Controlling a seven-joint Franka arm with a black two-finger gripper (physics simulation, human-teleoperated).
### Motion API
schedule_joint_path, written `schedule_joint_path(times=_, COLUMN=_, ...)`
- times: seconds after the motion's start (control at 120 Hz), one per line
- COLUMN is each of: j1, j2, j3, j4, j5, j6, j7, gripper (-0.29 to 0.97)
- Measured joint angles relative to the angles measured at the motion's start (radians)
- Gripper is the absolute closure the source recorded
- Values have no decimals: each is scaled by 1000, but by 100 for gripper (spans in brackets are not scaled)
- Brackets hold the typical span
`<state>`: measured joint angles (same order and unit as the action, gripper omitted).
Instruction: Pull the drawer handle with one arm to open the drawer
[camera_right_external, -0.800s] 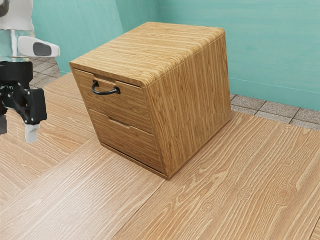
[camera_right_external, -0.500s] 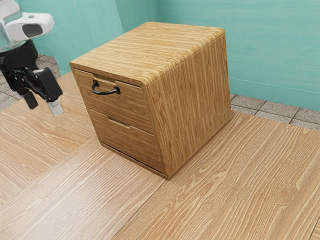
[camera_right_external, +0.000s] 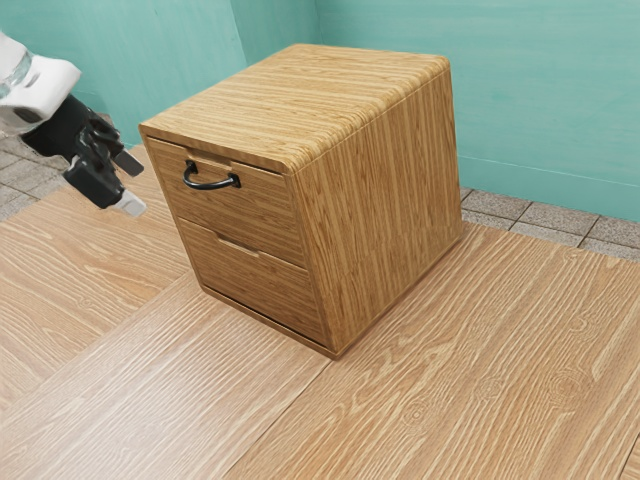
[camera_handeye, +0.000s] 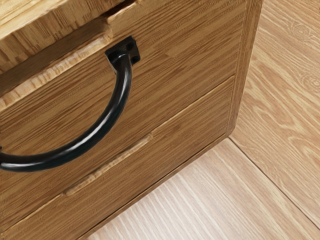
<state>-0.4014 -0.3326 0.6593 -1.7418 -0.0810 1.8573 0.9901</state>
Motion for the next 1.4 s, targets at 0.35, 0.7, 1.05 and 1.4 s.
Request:
schedule_joint_path(times=0.35, j1=-7, j2=-4, j3=-21, j4=-85, j5=-16, j6=225, j7=480, gripper=0)
schedule_joint_path(times=0.7, j1=-3, j2=-38, j3=-123, j4=-146, j5=255, j6=341, j7=617, gripper=0)
schedule_joint_path(times=1.05, j1=14, j2=-97, j3=-84, j4=-274, j5=282, j6=416, j7=675, gripper=0)
schedule_joint_path(times=1.4, j1=13, j2=-30, j3=-84, j4=-273, j5=223, j6=471, j7=705, gripper=0)
